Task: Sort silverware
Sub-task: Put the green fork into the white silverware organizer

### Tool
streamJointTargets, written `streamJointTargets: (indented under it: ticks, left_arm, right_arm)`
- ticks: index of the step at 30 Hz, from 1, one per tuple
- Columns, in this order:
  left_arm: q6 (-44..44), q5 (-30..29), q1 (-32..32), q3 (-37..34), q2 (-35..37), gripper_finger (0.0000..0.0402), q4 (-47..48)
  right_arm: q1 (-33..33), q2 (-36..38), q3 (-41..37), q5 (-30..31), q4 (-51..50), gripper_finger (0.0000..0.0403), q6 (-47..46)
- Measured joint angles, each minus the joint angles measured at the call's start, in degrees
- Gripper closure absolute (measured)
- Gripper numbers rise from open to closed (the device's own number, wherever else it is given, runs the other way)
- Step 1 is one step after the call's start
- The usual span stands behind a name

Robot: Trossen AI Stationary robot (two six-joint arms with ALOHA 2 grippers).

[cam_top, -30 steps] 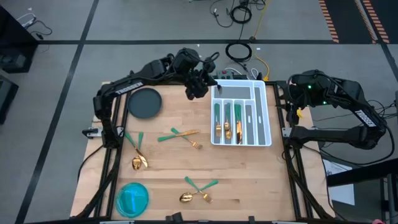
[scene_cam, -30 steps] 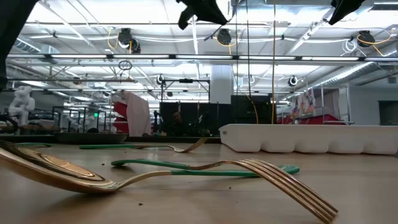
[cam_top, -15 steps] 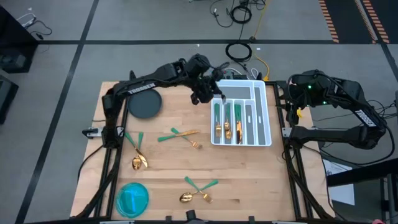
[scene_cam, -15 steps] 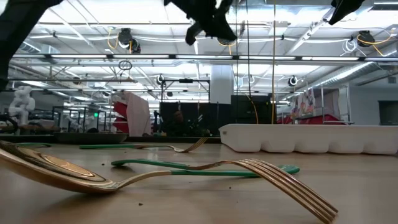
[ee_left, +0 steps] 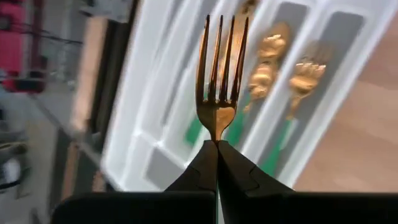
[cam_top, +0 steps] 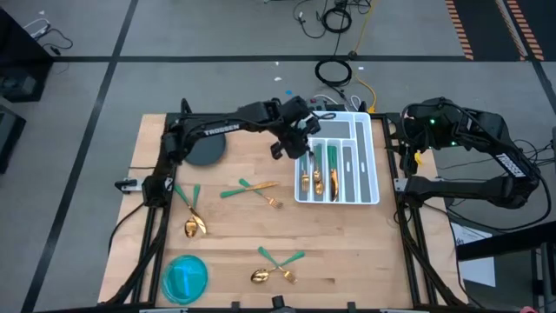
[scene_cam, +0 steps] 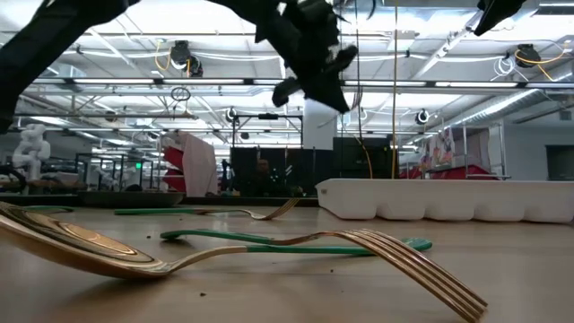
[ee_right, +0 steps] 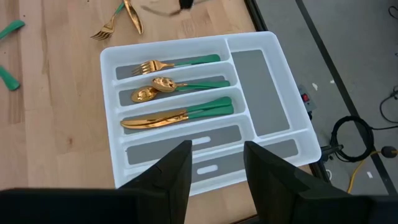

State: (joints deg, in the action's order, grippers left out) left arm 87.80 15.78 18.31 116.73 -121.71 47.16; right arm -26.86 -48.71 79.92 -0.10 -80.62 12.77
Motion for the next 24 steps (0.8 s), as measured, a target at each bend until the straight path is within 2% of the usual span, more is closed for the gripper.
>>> streamJointTargets:
  ticks: [12,24]
  left_arm:
    - [1.6,3.6,-1.6,-0.2,-3.7,0.0401,6.7]
    - [3.1,5.3,-3.3,-0.1,-6.7,0.0402,6.3]
  right_arm:
    - [0.0,0.0,0.0,0.0,0.0,0.0266,0.5]
    - [0.0,0.0,0.0,0.0,0.0,0.0266,1.5]
